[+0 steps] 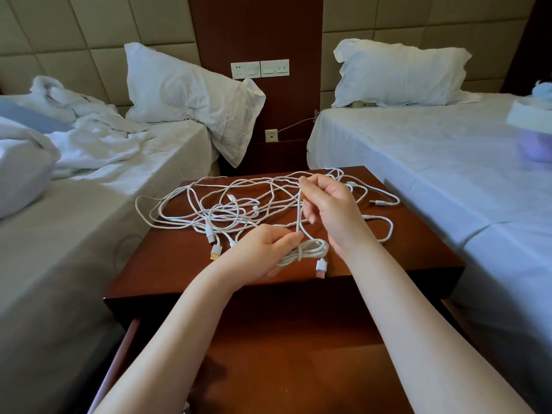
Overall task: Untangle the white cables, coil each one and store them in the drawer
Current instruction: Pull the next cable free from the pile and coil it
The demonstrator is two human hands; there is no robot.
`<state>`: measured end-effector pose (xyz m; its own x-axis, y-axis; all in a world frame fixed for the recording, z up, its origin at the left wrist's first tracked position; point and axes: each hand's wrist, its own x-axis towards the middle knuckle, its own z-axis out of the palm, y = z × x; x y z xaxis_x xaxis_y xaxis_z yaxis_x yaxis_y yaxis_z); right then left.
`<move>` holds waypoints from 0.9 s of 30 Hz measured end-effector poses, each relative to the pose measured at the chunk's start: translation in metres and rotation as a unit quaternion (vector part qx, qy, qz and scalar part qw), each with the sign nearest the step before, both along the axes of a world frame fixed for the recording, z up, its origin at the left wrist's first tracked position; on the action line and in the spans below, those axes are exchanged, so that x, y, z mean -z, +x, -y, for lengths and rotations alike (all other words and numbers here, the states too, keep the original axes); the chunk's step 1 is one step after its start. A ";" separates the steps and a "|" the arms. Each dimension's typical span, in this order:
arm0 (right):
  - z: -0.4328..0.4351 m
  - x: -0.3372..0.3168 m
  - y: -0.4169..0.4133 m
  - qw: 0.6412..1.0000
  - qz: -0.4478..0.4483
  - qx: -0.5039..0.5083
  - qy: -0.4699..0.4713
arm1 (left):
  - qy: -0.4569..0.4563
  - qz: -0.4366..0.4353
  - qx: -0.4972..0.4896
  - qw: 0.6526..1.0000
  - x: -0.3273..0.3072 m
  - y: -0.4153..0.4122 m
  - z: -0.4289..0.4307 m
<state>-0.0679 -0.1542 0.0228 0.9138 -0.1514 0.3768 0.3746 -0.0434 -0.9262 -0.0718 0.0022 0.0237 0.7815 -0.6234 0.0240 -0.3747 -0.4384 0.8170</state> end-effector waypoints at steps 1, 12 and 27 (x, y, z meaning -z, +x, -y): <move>0.001 -0.002 -0.001 1.000 0.002 0.005 0.004 | 0.000 0.010 -0.028 1.000 0.002 0.002 0.000; -0.011 -0.017 -0.013 0.969 -0.040 -0.190 -0.154 | -0.211 -0.002 -0.313 0.926 0.022 0.044 -0.013; -0.019 0.008 -0.007 0.944 -0.120 -0.169 -0.258 | -0.431 0.037 -0.257 0.864 0.002 0.024 -0.008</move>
